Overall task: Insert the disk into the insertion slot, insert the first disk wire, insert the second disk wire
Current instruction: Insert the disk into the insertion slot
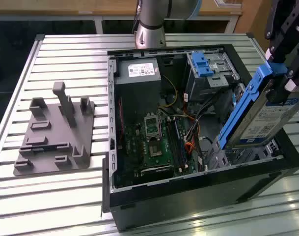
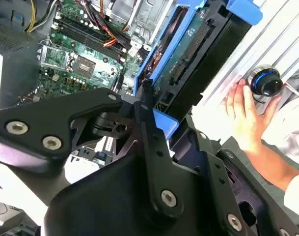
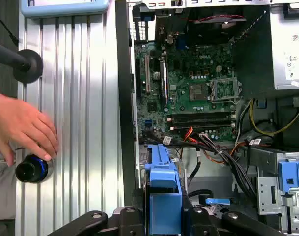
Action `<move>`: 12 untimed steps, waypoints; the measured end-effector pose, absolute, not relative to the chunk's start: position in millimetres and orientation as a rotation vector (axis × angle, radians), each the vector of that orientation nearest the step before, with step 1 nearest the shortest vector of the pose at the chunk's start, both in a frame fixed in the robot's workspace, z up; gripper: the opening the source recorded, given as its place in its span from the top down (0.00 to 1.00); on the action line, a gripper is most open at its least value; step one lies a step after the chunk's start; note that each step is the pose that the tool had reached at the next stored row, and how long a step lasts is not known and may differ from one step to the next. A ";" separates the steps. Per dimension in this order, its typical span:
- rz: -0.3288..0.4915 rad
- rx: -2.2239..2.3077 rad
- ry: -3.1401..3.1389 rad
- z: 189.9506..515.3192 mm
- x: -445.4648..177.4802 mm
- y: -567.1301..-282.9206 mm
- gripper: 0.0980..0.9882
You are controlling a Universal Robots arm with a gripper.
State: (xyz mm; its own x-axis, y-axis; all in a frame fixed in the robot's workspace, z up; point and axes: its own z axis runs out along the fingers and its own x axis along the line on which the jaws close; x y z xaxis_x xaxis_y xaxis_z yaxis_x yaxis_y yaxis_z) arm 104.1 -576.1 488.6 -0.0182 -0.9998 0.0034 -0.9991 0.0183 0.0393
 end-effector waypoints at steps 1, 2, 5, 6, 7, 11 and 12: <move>-0.040 2.180 -2.220 488.6 104.1 -576.1 0.70; -0.040 2.180 -2.220 488.6 104.1 -576.1 0.70; -0.040 2.180 -2.220 488.6 104.1 -576.1 0.70; -0.040 2.180 -2.220 488.6 104.1 -576.1 0.70; -0.040 2.180 -2.220 488.6 104.1 -576.1 0.70; -0.040 2.180 -2.220 488.6 104.1 -576.1 0.70; -0.040 2.180 -2.220 488.6 104.1 -576.1 0.70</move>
